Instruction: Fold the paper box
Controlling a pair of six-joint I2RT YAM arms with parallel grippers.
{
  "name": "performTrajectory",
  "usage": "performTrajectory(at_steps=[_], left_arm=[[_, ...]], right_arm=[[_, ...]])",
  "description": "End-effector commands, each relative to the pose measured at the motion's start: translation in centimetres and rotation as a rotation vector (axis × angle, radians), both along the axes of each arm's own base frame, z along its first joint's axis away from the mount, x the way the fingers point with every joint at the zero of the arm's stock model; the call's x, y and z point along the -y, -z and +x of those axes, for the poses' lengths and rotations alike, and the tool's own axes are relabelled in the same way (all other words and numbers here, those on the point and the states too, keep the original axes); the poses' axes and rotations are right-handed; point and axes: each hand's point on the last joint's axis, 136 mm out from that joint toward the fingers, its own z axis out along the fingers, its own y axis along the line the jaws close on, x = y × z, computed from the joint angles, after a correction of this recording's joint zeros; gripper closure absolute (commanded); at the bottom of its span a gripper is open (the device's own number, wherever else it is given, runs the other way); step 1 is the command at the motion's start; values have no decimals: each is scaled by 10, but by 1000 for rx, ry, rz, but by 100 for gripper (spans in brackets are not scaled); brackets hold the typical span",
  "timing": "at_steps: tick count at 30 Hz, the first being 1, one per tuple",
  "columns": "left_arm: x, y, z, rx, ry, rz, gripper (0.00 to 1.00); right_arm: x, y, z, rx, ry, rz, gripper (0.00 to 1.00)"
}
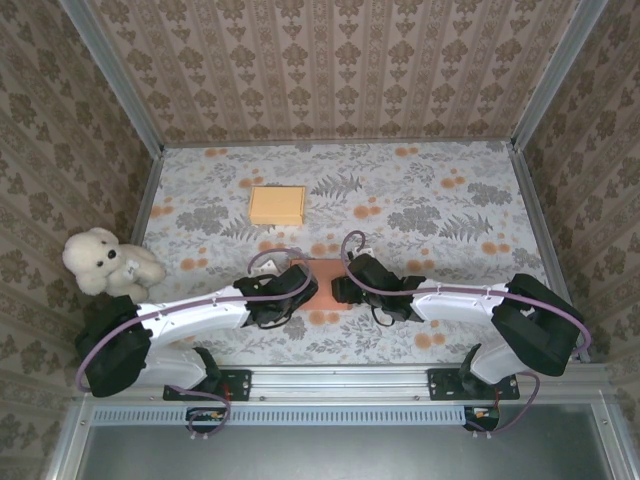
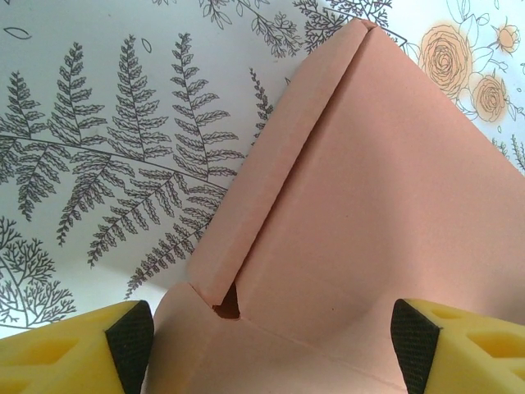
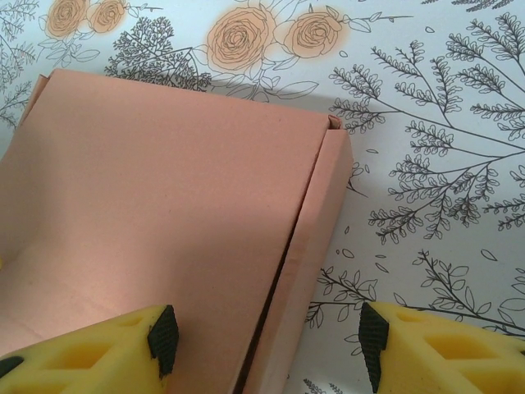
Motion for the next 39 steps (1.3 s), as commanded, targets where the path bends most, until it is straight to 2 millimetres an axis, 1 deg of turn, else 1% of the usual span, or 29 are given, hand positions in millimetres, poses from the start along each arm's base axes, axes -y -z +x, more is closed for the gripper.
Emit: performTrajectory(at_steps=[1, 8, 13, 23, 30, 35, 39], left_arm=[[11, -5, 0, -10, -17, -50, 21], [24, -17, -2, -15, 10, -92, 21], [30, -25, -4, -9, 25, -100, 21], [33, -22, -5, -19, 17, -103, 21], [43, -31, -7, -20, 37, -122, 21], [49, -34, -11, -19, 52, -125, 21], [49, -28, -14, -31, 49, -113, 21]], right_arm=[[-2, -4, -3, 9, -1, 25, 37], [-5, -5, -2, 9, 3, 35, 37], [-11, -8, -3, -1, -6, 75, 37], [-17, -21, -9, -6, -18, 154, 36], [-20, -25, -10, -11, -20, 173, 36], [-21, -24, -10, -16, -18, 183, 36], [-19, -21, -10, -17, -11, 178, 37]])
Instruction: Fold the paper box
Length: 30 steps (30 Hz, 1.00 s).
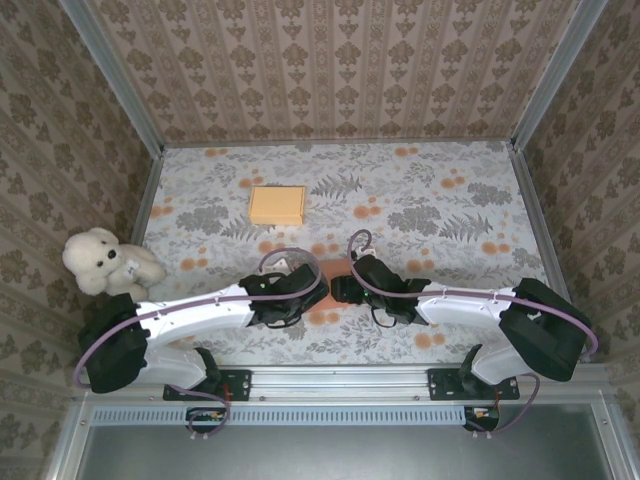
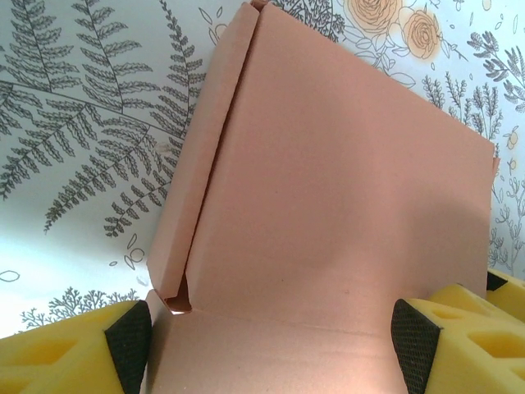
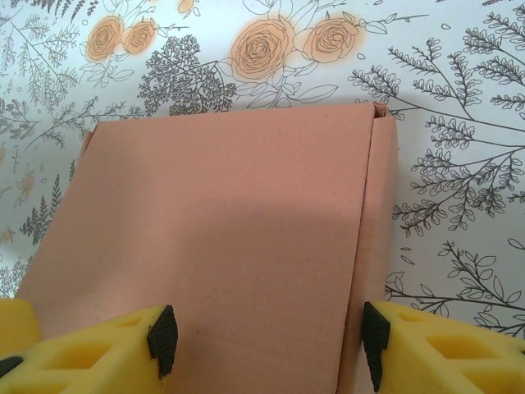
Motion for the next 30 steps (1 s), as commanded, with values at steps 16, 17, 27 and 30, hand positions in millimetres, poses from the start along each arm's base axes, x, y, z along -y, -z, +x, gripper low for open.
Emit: performTrajectory(at_steps=[16, 17, 27, 30], left_arm=[[29, -18, 0, -24, -3, -66, 20], [30, -19, -1, -25, 0, -65, 20], [33, -18, -1, -35, -8, -71, 20], [33, -21, 1, -28, -8, -64, 20]], right_arm=[[-19, 2, -7, -14, -25, 65, 37], [-19, 2, -7, -15, -25, 67, 37], [-22, -5, -10, -9, -25, 98, 36], [-23, -9, -11, -5, -27, 110, 36]])
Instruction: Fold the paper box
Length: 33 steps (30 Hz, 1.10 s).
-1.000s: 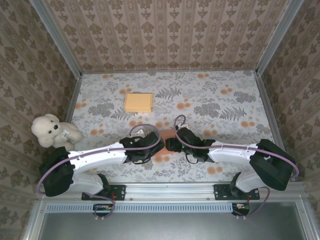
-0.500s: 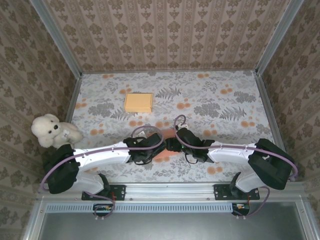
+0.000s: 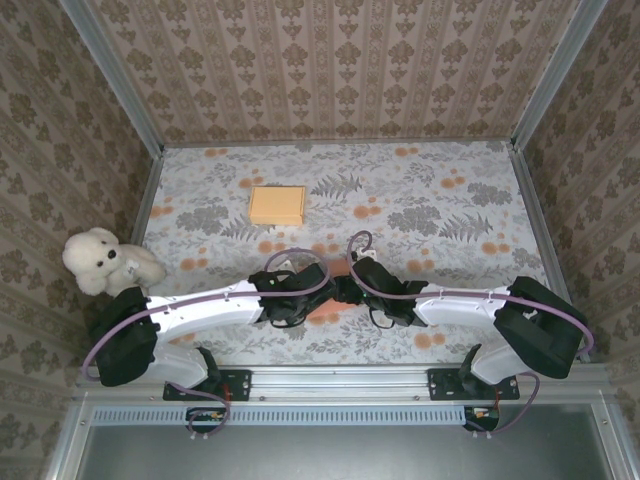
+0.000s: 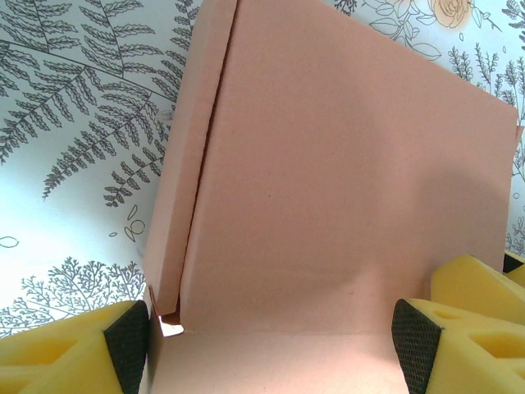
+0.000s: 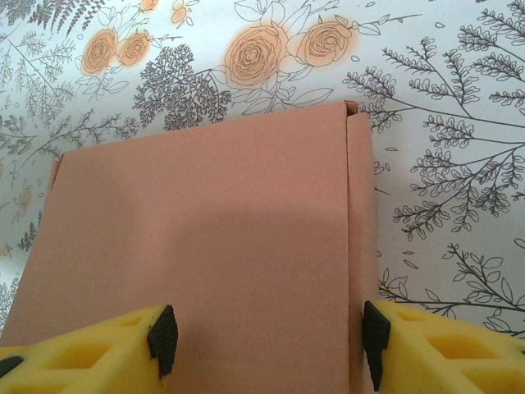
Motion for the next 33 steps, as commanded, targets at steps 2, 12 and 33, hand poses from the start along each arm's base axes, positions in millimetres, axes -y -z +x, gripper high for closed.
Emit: performTrajectory(at_steps=[2, 12, 33], left_arm=[[26, -23, 9, 33, -15, -100, 20], [35, -30, 11, 33, -12, -123, 20], [19, -7, 58, -35, -32, -50, 21]], right_arm=[[-21, -15, -13, -8, -60, 100, 36], [-27, -24, -15, -1, -56, 144, 36], [-19, -26, -2, 37, 40, 154, 44]])
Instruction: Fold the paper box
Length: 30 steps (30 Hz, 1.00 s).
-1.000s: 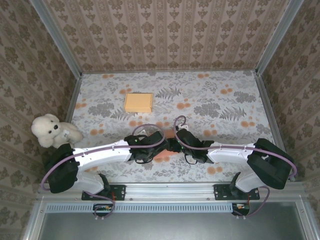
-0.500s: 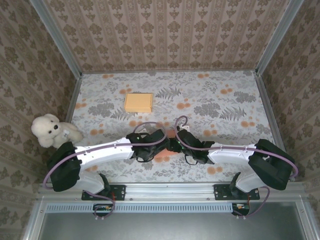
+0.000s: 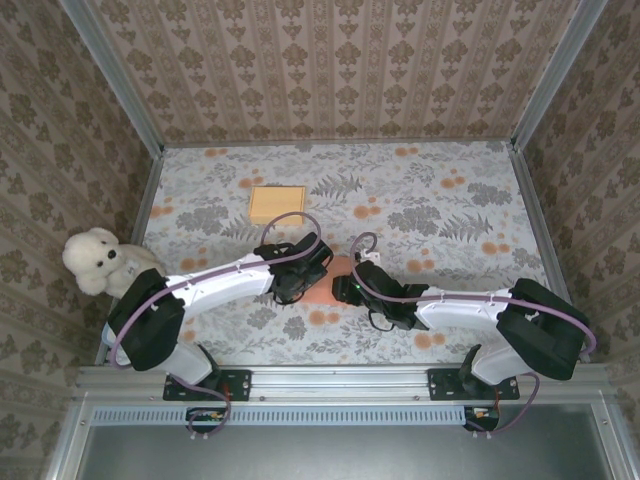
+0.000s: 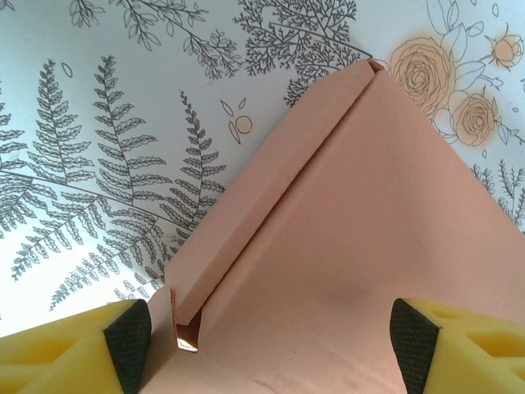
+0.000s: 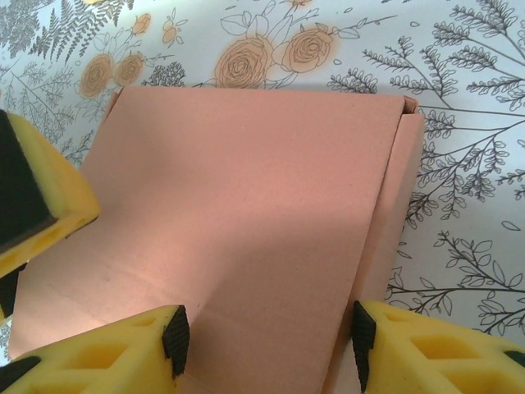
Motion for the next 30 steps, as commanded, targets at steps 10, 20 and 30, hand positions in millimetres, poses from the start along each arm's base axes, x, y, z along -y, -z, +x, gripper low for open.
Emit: performTrajectory(at_steps=[10, 20, 30], left_arm=[[14, -22, 2, 40, 28, -102, 20], [0, -12, 2, 34, -5, -98, 20], [5, -11, -4, -6, -4, -141, 20]], right_arm=[[-14, -11, 1, 28, 1, 73, 35], [3, -14, 8, 44, 28, 13, 33], [2, 13, 14, 3, 43, -13, 38]])
